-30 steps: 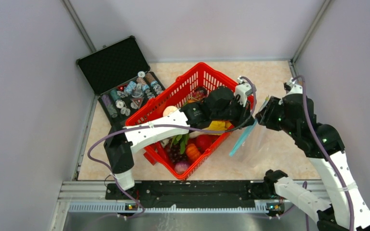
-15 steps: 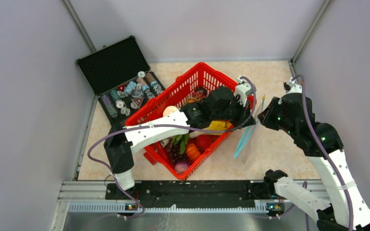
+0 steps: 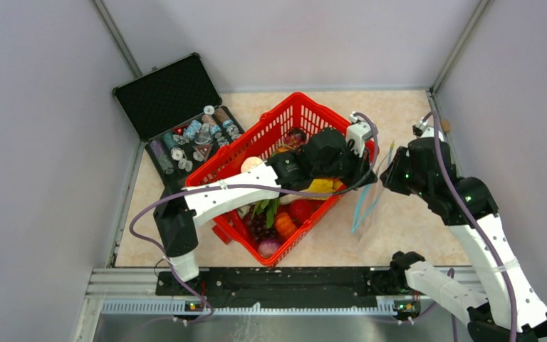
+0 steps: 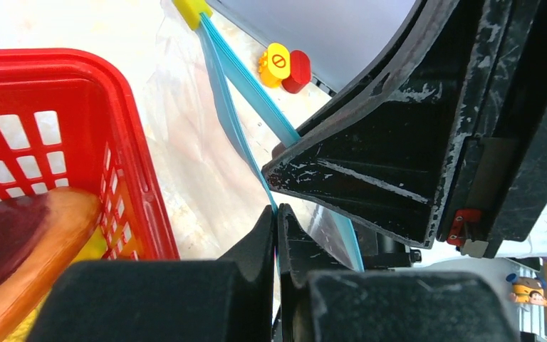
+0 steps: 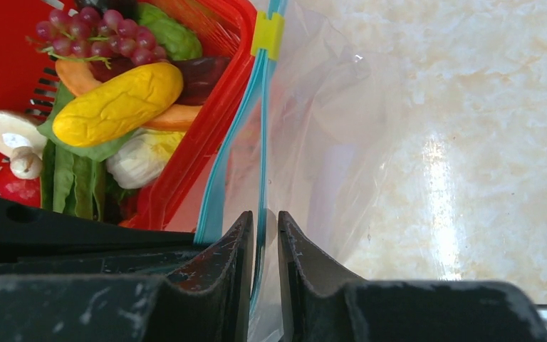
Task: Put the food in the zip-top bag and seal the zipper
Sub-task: Open the zipper of the food storage bag at the center of the board.
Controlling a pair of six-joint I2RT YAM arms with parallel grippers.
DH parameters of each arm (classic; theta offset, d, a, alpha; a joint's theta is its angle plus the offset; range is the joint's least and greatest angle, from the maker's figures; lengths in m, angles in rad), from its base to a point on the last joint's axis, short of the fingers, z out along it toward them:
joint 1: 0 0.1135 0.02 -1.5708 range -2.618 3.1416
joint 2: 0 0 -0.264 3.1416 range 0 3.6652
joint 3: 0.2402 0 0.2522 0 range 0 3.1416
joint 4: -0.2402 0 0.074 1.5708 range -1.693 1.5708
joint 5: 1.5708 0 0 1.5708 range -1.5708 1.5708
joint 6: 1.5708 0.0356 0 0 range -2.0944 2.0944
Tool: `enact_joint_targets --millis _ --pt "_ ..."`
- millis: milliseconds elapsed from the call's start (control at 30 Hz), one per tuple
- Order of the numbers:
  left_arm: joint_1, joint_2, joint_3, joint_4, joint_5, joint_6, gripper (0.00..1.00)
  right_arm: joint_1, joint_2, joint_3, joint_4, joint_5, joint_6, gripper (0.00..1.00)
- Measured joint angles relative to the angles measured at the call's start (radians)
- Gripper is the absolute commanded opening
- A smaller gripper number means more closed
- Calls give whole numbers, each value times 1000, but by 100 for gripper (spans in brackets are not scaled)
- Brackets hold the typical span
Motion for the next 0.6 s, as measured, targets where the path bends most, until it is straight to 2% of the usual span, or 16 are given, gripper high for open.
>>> enact_joint_targets --millis 67,167,400,600 --pt "0 0 0 -1 -16 0 0 0 8 0 -6 4 -1 15" --pt "0 0 0 -3 -41 0 0 0 14 0 -18 6 -6 0" --pt "0 0 0 -48 -114 21 0 0 14 16 -71 49 -19 0" --pt "-1 -1 3 -82 -220 57 0 0 43 160 -206 150 -70 0"
